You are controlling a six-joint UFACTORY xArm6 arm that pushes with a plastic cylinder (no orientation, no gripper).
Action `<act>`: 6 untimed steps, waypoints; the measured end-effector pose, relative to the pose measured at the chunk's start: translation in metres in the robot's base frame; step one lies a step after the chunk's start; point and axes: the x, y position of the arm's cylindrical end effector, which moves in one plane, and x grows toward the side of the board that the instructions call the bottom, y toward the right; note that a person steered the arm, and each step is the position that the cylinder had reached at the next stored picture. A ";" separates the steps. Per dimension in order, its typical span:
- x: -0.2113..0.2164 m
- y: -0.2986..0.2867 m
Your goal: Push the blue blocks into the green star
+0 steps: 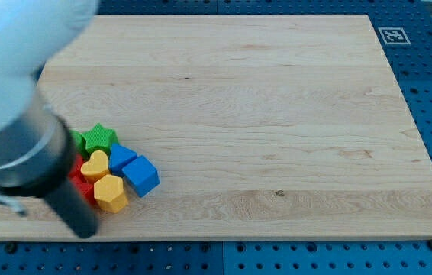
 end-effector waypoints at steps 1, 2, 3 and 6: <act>-0.006 0.050; -0.006 0.069; 0.000 0.062; -0.076 0.052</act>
